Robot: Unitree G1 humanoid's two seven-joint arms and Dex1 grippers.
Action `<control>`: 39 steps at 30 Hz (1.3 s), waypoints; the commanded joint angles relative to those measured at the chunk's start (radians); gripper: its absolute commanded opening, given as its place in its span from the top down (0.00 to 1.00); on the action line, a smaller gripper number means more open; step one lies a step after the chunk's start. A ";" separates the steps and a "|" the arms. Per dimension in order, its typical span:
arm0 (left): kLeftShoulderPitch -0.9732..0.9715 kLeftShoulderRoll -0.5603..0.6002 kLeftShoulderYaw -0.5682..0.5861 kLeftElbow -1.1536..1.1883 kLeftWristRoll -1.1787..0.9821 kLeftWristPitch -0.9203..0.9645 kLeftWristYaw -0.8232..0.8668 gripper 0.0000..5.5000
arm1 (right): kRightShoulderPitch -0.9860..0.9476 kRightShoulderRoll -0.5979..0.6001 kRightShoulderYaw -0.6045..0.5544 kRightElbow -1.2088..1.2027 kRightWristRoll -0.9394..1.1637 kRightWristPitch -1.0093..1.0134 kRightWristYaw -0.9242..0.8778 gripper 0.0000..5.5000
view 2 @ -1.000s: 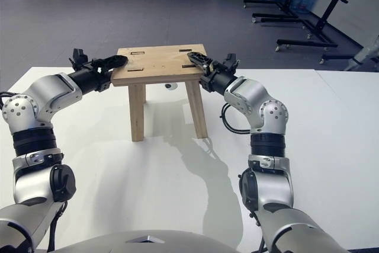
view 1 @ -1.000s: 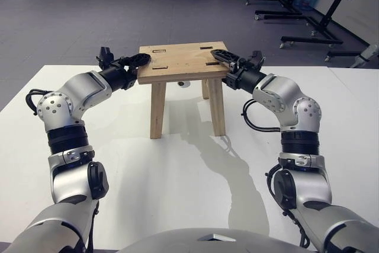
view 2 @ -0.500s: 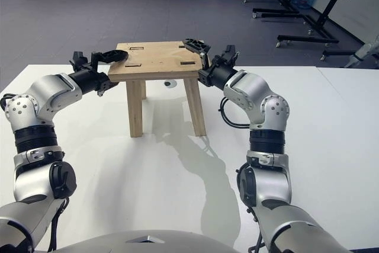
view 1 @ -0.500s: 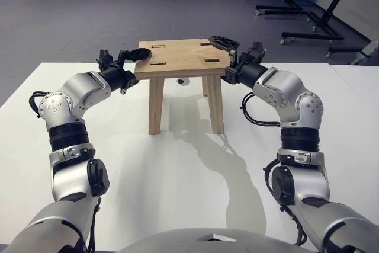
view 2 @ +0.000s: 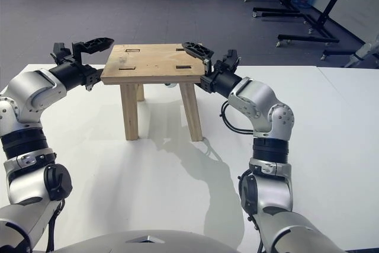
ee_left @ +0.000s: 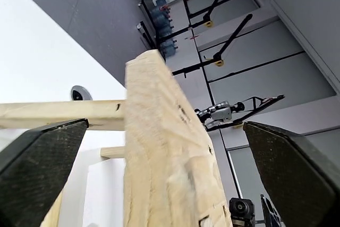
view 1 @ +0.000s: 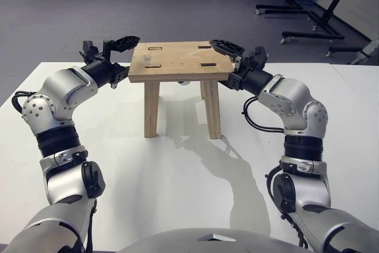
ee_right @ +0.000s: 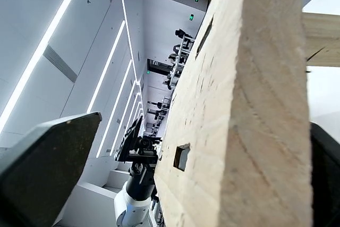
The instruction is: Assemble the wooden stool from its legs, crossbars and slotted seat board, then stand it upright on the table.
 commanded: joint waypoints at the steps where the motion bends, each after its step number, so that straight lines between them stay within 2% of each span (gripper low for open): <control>1: 0.083 0.015 -0.017 -0.051 -0.057 -0.026 0.035 0.03 | 0.054 -0.004 -0.032 -0.041 0.007 0.004 -0.019 0.02; 5: 0.252 0.098 0.049 -0.178 -0.162 -0.050 0.073 0.03 | 0.147 -0.019 -0.155 -0.157 0.007 0.019 -0.055 0.02; 8: 0.336 0.157 0.153 -0.235 -0.172 -0.036 0.012 0.03 | 0.200 -0.046 -0.256 -0.241 0.008 0.046 -0.055 0.02; 10: 0.427 0.201 0.284 -0.305 -0.172 -0.008 -0.140 0.03 | 0.289 -0.136 -0.329 -0.307 0.008 0.107 0.037 0.02; 12: 0.500 0.229 0.352 -0.382 -0.172 0.005 -0.266 0.03 | 0.363 -0.235 -0.370 -0.346 0.008 0.161 0.144 0.02; 14: 0.516 0.265 0.339 -0.436 -0.172 -0.003 -0.348 0.03 | 0.386 -0.301 -0.352 -0.360 0.007 0.177 0.214 0.02; 17: 0.516 0.343 0.300 -0.459 -0.169 -0.047 -0.405 0.03 | 0.380 -0.412 -0.331 -0.379 -0.070 0.107 0.221 0.02; 21: 0.487 0.386 0.200 -0.563 0.162 -0.151 -0.468 0.03 | 0.387 -0.468 -0.175 -0.501 -0.781 -0.171 0.235 0.02; 25: 0.528 0.428 0.102 -0.633 0.590 -0.282 -0.407 0.03 | 0.345 -0.492 0.023 -0.491 -1.236 -0.323 0.178 0.02; 27: 0.536 0.431 0.080 -0.635 0.721 -0.324 -0.404 0.03 | 0.323 -0.469 0.069 -0.476 -1.333 -0.350 0.189 0.02; 31: 0.535 0.400 0.059 -0.635 0.853 -0.362 -0.446 0.03 | 0.302 -0.403 0.081 -0.433 -1.449 -0.387 0.230 0.02; 39: 0.505 0.355 0.056 -0.634 0.889 -0.358 -0.525 0.03 | 0.299 -0.310 0.057 -0.424 -1.569 -0.394 0.299 0.02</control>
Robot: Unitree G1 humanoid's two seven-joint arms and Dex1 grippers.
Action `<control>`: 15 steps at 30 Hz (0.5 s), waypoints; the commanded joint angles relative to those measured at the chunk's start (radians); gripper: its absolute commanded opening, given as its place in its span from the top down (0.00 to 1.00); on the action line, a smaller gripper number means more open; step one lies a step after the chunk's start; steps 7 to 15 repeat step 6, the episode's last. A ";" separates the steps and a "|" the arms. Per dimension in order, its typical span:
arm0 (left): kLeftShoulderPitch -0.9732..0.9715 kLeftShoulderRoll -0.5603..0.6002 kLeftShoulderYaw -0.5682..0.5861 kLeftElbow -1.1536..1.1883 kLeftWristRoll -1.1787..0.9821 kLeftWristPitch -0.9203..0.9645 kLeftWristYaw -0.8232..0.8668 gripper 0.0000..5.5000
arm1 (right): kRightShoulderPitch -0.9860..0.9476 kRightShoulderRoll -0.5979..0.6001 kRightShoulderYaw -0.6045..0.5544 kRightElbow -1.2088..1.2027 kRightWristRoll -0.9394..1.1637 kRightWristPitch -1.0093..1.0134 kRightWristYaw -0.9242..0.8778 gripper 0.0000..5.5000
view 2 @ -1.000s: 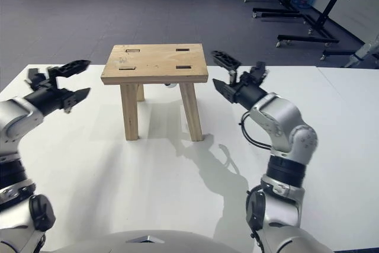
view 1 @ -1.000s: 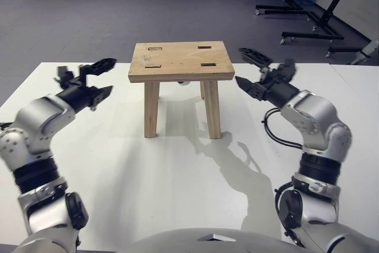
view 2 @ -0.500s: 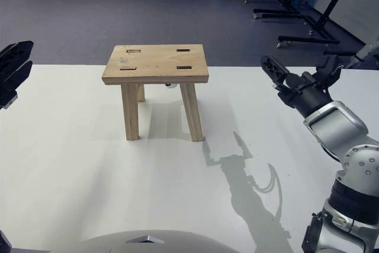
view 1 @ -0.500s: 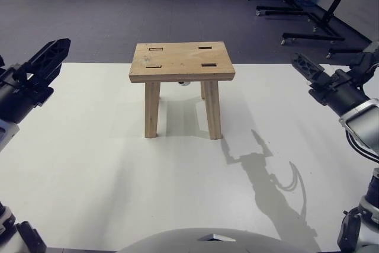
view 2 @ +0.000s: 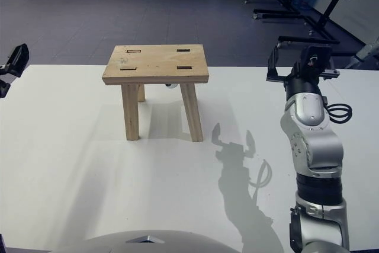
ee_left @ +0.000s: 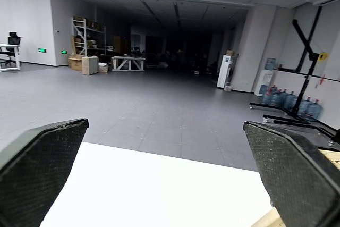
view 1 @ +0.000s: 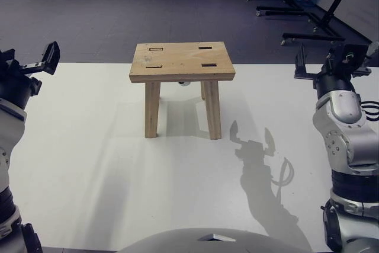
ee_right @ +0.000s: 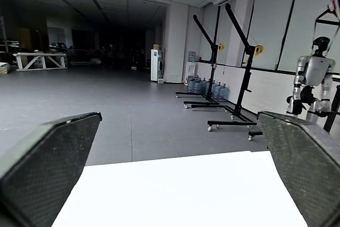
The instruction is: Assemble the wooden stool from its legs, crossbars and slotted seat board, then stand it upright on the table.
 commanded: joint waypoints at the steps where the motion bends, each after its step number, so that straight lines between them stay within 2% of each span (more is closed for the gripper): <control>1: -0.018 -0.021 0.000 -0.003 0.017 0.007 -0.025 0.03 | -0.013 0.039 -0.020 -0.002 -0.044 -0.001 0.032 0.02; 15: -0.024 -0.041 0.000 -0.008 0.032 0.014 -0.037 0.03 | -0.015 0.068 -0.044 -0.001 -0.081 0.003 0.071 0.02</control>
